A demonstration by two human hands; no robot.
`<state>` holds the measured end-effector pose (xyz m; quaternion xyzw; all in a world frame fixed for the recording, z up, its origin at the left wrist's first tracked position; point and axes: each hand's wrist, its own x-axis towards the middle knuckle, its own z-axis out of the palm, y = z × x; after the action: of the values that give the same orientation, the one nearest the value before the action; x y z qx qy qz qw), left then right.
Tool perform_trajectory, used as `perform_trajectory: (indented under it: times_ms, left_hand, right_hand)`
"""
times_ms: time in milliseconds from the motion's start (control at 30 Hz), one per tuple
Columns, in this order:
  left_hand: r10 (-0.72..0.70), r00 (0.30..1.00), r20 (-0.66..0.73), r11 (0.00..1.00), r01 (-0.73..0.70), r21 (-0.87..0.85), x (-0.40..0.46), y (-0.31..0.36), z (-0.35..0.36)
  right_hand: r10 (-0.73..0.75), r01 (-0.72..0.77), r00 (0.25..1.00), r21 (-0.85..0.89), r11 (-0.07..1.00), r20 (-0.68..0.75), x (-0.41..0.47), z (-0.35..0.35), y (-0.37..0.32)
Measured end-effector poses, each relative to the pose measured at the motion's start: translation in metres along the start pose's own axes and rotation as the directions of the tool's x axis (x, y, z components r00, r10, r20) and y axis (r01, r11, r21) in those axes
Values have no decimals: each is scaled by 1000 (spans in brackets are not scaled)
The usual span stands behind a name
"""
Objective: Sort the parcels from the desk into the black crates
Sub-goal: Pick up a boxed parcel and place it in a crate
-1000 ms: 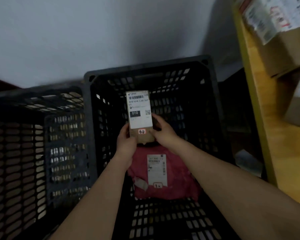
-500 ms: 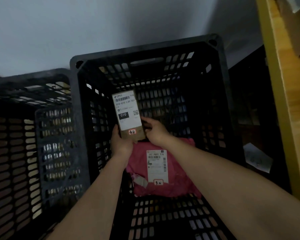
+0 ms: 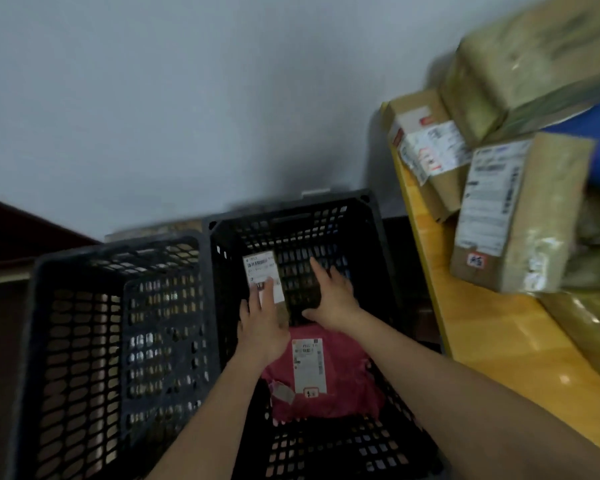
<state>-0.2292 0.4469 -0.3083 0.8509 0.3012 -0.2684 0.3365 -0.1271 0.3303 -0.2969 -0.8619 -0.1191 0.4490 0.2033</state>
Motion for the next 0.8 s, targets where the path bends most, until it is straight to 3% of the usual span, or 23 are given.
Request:
perform_trajectory:
  times_ms: [200, 400, 533, 633, 800]
  left_hand:
    - [47, 999, -15, 973, -43, 227, -55, 59, -52]
    - [189, 978, -83, 918, -147, 368, -79, 124, -80]
    - [260, 964, -56, 900, -221, 376, -92, 169, -83]
    - [297, 954, -47, 886, -257, 386, -102, 201, -77]
    - [313, 949, -34, 877, -276, 393, -115, 244, -61]
  right_hand:
    - [-108, 58, 979, -271, 961, -174, -81, -52, -19]
    - [-190, -37, 873, -449, 893, -449, -136, -106, -18]
    - [-183, -85, 783, -394, 915, -595, -158, -144, 3]
    - [-72, -139, 738, -255, 957, -671, -169, -169, 27]
    - [29, -149, 777, -140, 979, -628, -185, -197, 64]
